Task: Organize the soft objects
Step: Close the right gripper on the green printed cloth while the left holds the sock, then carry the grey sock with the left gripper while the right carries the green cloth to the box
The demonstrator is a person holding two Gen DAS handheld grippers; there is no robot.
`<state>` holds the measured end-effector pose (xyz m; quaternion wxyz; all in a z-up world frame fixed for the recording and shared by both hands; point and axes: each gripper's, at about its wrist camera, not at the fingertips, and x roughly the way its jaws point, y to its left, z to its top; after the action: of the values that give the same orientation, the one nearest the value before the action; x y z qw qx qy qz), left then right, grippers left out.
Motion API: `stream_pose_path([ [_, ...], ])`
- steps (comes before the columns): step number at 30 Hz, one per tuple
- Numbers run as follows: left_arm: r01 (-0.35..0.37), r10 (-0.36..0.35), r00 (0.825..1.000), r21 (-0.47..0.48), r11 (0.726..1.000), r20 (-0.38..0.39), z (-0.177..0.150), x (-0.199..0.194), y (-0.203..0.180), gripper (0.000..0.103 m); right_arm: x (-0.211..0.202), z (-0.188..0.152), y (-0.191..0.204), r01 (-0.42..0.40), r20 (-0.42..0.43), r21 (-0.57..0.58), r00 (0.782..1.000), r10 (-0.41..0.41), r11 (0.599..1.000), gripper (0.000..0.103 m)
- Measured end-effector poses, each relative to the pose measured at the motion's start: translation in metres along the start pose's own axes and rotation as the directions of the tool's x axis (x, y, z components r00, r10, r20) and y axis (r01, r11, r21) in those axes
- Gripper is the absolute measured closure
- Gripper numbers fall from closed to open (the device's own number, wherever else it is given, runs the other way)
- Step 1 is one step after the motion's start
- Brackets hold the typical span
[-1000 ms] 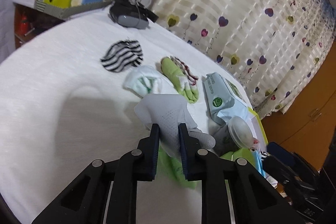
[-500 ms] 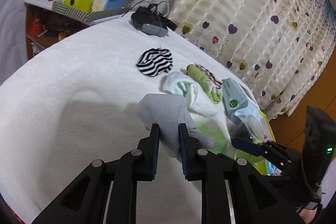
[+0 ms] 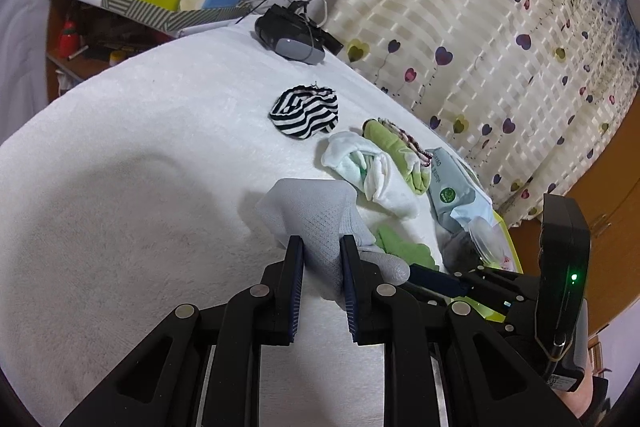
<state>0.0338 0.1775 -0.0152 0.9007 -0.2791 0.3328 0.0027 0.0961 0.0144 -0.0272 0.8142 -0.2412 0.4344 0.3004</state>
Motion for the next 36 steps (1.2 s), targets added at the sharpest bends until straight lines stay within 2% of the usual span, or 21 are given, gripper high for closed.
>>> stream_pose_path([
  [1,0.002,-0.002,1.000,0.000,1.000,-0.001,0.000,0.000,0.001,0.086,0.001,0.001,0.002,0.005,0.001,-0.009,1.000,-0.005,1.000,0.089],
  [4,0.006,-0.006,1.000,0.004,1.000,0.001,-0.002,-0.001,0.001,0.086,-0.001,0.001,0.004,0.007,0.013,-0.018,1.000,-0.007,1.000,0.097],
  [10,0.018,-0.018,1.000,0.020,1.000,0.012,-0.004,-0.007,-0.007,0.086,-0.029,0.002,-0.002,-0.036,0.118,0.014,0.992,0.034,0.999,0.098],
  [21,0.043,-0.046,0.998,0.099,0.994,0.036,-0.012,-0.030,-0.041,0.086,-0.086,-0.014,-0.001,-0.105,0.279,0.022,0.956,0.095,0.994,0.098],
  [36,0.044,-0.066,0.995,0.245,0.969,0.079,-0.032,-0.060,-0.108,0.086,-0.154,-0.053,-0.023,-0.101,0.442,0.096,0.896,0.048,0.990,0.098],
])
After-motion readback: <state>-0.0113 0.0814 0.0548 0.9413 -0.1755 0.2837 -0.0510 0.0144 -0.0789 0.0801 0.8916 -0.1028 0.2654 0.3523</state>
